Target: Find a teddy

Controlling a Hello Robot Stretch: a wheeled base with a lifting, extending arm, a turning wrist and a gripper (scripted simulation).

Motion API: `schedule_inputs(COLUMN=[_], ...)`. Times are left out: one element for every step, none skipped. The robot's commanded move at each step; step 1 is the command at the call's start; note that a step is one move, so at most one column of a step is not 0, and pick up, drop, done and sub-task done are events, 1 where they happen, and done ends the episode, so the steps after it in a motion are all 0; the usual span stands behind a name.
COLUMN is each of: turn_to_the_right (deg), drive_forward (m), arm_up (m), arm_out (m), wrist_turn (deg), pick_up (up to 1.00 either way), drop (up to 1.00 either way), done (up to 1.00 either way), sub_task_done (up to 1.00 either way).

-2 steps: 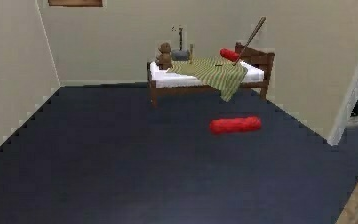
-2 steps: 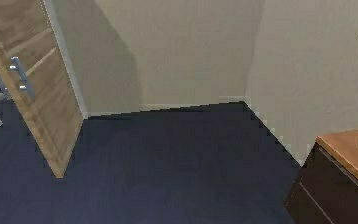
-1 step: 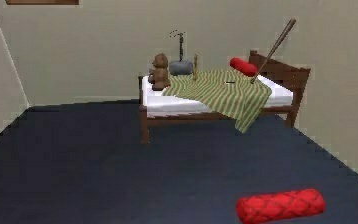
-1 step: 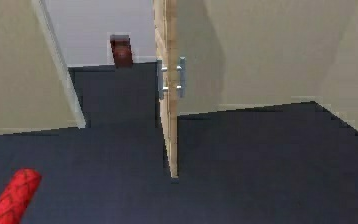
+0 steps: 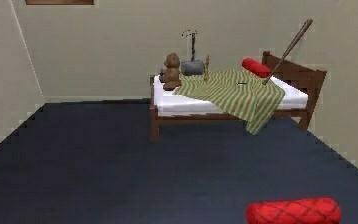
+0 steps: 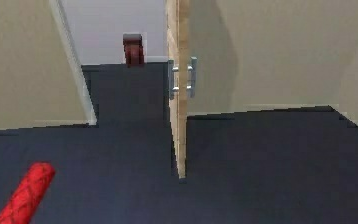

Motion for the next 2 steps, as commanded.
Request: schedule_inputs(turn_to_the_right=[0.0,-24.0], drive_forward=[0.15,0.0], arm_up=[0.0,0.0], arm_out=[0.0,0.0], wrist_turn=[0.0,0.0], pick_up=[0.0,0.0], drop=[0.0,0.0], done=[0.0,0.0], sub_task_done=[0.0,0.0])
